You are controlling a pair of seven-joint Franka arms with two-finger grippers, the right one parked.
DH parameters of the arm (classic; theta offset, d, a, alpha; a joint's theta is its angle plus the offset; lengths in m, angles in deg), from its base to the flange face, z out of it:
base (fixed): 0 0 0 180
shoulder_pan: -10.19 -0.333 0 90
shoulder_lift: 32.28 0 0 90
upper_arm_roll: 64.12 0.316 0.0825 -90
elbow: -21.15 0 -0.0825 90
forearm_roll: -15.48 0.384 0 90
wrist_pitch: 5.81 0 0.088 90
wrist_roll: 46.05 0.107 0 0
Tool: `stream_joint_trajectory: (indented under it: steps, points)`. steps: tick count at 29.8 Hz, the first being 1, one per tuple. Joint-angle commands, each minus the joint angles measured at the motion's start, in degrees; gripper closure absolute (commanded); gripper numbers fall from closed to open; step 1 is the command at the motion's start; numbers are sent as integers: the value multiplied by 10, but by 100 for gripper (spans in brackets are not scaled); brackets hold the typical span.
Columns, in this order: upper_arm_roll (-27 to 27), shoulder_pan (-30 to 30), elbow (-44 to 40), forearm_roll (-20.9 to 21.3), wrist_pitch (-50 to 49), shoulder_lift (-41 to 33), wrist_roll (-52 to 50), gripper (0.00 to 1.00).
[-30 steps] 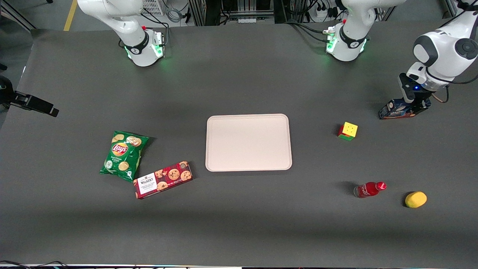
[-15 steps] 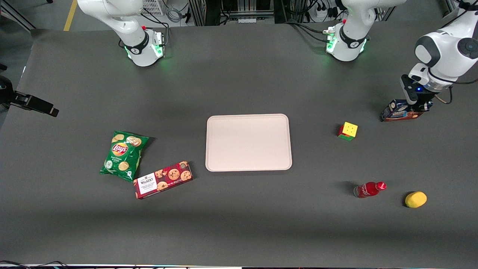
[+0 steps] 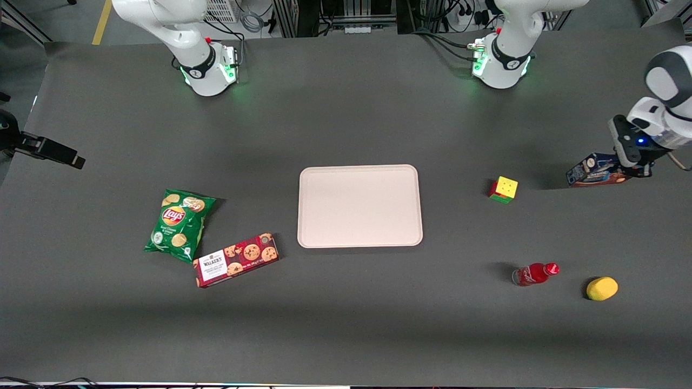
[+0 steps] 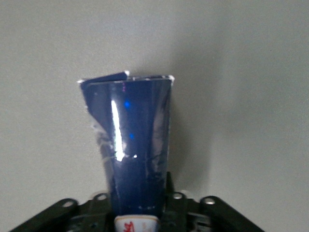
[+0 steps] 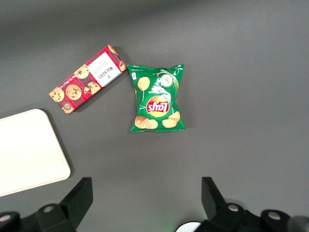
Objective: Place cookie box on tray
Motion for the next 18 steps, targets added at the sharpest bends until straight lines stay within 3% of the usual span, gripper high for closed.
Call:
stream_joint_trajectory:
  steps: [1,9,18]
  points:
    - [-12,4,-82,-9,-109,-2,-22,100]
    - [-44,4,-223,-3,-272,-1,-48,100]
    - [-75,4,-254,-6,-315,-2,-124,100]
